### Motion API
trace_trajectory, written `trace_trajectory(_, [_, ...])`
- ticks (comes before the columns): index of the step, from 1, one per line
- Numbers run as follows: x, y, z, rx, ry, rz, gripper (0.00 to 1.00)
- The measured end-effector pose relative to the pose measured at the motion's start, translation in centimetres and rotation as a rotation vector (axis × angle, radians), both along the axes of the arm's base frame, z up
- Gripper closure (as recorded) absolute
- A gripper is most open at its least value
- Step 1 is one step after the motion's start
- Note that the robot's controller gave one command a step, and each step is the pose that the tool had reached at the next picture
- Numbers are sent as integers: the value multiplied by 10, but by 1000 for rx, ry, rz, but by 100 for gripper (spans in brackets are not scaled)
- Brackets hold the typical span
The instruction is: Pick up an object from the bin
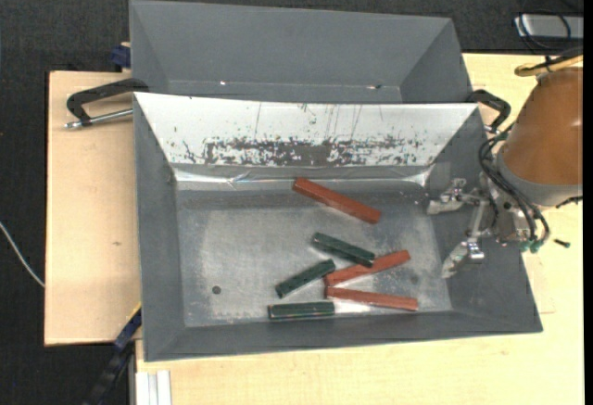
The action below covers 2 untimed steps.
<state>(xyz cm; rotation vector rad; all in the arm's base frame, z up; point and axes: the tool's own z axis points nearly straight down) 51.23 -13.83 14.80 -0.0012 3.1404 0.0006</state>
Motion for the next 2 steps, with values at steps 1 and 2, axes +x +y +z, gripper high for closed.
trace_trajectory(1, [0, 0, 0, 0, 0, 0, 0])
trace_trajectory(2, [1, 0, -1, -1, -2, -4, 0])
